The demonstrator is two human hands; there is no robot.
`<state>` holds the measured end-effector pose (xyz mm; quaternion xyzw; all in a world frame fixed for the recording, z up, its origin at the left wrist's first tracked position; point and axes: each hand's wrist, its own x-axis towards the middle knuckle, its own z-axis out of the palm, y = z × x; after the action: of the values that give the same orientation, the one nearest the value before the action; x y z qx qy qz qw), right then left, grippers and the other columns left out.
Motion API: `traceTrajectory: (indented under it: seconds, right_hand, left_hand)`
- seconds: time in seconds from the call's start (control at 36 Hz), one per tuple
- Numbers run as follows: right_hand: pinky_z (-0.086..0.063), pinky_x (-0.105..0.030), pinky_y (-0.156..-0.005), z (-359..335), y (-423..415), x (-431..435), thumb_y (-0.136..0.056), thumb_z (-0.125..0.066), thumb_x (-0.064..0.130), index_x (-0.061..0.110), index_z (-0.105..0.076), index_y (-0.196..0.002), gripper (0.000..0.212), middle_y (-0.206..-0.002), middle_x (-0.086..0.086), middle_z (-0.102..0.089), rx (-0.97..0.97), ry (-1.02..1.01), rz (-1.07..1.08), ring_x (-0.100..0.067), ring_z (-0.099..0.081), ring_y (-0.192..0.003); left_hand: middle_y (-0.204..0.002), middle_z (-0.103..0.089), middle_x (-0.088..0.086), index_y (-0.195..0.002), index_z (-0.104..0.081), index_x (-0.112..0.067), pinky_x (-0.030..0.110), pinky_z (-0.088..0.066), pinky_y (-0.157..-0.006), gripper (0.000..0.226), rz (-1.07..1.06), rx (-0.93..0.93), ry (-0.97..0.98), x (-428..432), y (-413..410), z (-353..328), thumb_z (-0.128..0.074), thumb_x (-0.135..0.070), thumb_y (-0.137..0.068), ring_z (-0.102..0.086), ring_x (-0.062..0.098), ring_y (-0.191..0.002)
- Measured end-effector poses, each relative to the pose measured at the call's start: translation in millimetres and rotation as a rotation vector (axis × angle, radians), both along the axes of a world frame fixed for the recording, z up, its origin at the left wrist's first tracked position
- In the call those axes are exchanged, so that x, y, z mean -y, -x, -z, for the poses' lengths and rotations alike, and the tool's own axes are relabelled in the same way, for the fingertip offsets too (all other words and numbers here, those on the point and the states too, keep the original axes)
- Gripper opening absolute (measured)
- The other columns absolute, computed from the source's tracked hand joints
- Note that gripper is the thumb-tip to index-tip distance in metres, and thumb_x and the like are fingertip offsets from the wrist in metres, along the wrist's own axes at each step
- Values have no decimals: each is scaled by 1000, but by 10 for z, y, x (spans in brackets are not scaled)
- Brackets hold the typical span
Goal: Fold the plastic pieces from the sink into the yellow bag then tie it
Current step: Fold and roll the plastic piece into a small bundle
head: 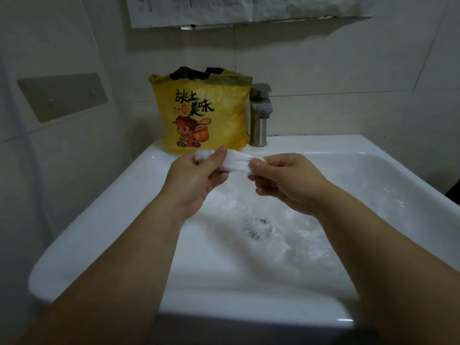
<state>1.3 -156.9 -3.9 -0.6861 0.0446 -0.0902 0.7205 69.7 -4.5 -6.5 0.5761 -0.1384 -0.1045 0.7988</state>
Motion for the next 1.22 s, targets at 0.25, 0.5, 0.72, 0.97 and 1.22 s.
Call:
traceTrajectory:
  seconds: [0.25,0.5,0.72,0.97,1.22]
  right_hand:
    - [-49,-19,-51,-46,61,195,-91,-58,6,-3,-66,-88,12,-70,-11,-61,-54,-23,-92,-9,-54,-51]
    - [-51,-21,-52,-93,90,238,-92,-50,-5,1,-66,-99,18,-67,-10,-64,-20,-136,-197,-12,-57,-51]
    - [-52,-24,-48,-110,82,215,-90,-48,-11,3,-64,-83,22,-59,-13,-64,61,-198,-136,-16,-58,-48]
    - [-50,-23,-49,-120,100,198,-81,-58,-5,-6,-64,-78,7,-65,-18,-49,77,-143,-157,-15,-56,-48]
    - [-57,-25,-63,-74,56,236,-82,-67,-1,10,-65,-101,22,-98,-18,-62,-11,52,-43,-17,-64,-64]
  left_hand:
    - [-73,-73,-1,-90,-66,-8,17,-54,-61,13,203,195,-416,-141,43,4,-56,-14,-96,-64,4,-64]
    - [-67,-71,3,-90,-61,-5,16,-54,-56,16,249,124,-288,-152,104,-81,-48,1,-96,-60,4,-55]
    - [-67,-69,5,-99,-61,-14,16,-54,-54,24,272,99,-147,-132,128,-104,-47,4,-95,-61,6,-55]
    - [-62,-67,9,-70,-68,-6,19,-55,-55,24,263,147,-131,-143,110,-97,-55,10,-83,-64,14,-62]
    - [-72,-69,4,-89,-65,-9,16,-54,-60,10,125,210,-229,-107,76,-28,-60,-1,-90,-65,6,-64]
